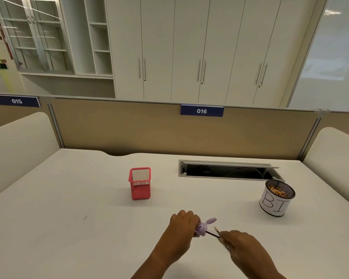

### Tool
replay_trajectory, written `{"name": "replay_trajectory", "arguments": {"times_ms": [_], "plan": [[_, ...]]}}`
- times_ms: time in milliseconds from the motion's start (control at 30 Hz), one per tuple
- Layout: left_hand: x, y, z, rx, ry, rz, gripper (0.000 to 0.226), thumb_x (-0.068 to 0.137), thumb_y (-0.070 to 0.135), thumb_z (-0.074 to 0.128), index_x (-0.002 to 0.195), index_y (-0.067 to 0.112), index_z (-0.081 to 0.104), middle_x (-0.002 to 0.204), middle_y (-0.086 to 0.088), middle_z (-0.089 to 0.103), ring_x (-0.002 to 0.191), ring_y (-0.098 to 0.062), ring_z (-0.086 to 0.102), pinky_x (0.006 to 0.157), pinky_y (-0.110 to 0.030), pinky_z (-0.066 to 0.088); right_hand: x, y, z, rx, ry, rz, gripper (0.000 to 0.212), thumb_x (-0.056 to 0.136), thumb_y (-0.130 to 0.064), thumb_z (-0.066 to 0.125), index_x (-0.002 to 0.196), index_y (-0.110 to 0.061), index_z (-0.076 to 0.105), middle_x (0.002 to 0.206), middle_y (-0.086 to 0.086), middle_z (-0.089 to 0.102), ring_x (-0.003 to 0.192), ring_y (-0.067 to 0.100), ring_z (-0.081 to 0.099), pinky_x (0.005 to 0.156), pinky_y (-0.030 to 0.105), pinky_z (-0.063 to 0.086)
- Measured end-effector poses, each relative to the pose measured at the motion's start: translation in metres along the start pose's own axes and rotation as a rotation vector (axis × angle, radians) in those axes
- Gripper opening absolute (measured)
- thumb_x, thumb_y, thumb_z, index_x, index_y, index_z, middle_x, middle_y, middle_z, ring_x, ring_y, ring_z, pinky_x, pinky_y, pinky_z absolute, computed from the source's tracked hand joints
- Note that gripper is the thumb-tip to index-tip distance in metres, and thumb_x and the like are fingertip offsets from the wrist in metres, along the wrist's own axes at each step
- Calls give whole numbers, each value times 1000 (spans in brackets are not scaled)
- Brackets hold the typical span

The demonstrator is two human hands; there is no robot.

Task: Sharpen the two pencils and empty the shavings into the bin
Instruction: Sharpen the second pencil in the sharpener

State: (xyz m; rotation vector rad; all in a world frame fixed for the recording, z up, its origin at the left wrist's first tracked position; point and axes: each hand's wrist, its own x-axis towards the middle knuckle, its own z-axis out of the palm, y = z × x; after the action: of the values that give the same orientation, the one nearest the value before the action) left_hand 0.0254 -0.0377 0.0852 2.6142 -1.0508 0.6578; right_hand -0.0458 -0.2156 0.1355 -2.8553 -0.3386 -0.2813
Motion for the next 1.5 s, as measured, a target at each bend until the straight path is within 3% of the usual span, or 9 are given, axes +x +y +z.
{"name": "replay_trajectory", "arguments": {"times_ms": [233, 367, 567, 667, 767, 1100, 1300, 1433, 1500], "plan": [[1, 7, -7, 118, 58, 98, 59, 50, 33, 85, 85, 34, 37, 74, 21, 56, 64, 0, 48, 57, -10, 35, 7, 9, -28, 1442, -687, 904, 14, 74, -11, 54, 66, -2, 63, 43, -1, 30, 29, 5, 21, 28, 8, 15], [7, 3, -8, 88, 16, 32, 59, 51, 42, 85, 83, 35, 35, 70, 22, 55, 60, 2, 49, 51, -9, 34, 13, 1, -30, 903, -454, 625, 21, 93, -23, 47, 81, -14, 61, 48, -4, 50, 36, 5, 38, 39, 16, 29], [10, 1, -10, -23, -17, -24, 58, 53, 45, 84, 83, 36, 36, 69, 23, 55, 58, 3, 48, 55, -7, 22, 5, -1, -10, -43, 72, -3, 34, 63, -22, 76, 79, -28, 47, 56, -14, 50, 44, 3, 45, 40, 13, 26], [9, 5, -12, -17, -17, -15, 60, 50, 46, 85, 83, 36, 35, 68, 23, 55, 57, 3, 49, 52, -6, 27, 1, 5, 1, -181, 217, -196, 18, 93, -20, 39, 77, -24, 47, 47, -7, 51, 35, 10, 47, 33, 17, 21], [8, 10, -13, 20, -17, 27, 62, 49, 44, 85, 84, 35, 35, 68, 22, 56, 58, 2, 50, 51, -8, 31, -3, -3, 0, -107, 133, -112, 19, 89, -24, 42, 71, -24, 46, 37, -14, 39, 36, 11, 38, 35, 13, 14], [-7, 21, -4, 93, -123, 104, 58, 50, 35, 84, 83, 34, 36, 72, 21, 53, 62, 0, 48, 52, -11, 35, -1, 4, -15, 1399, -652, 957, 32, 91, -13, 46, 62, -3, 56, 41, 0, 32, 27, 5, 20, 28, 10, 12], [-7, 17, -9, -187, -130, -65, 24, 80, 32, 64, 94, 28, 46, 87, 12, 59, 79, -7, 47, 65, -14, 29, 1, -18, -12, 432, -237, 392, 9, 93, -30, 48, 85, -28, 52, 58, -12, 47, 45, 2, 38, 45, 14, 28], [-3, 18, -15, -296, -79, -155, 24, 97, 27, 41, 117, 15, 48, 119, 0, 52, 104, -18, 44, 78, -17, 23, -2, -18, -3, -17, -21, 49, 41, 63, -26, 79, 84, -21, 43, 51, -6, 53, 36, 6, 37, 34, 14, 12], [-4, 21, -21, -289, -111, -151, 25, 97, 27, 41, 118, 14, 48, 121, -1, 51, 105, -18, 44, 79, -17, 22, -7, -11, 2, -152, 95, -126, 12, 92, -18, 44, 80, -18, 43, 45, -2, 52, 31, 14, 44, 27, 18, 22]]}}
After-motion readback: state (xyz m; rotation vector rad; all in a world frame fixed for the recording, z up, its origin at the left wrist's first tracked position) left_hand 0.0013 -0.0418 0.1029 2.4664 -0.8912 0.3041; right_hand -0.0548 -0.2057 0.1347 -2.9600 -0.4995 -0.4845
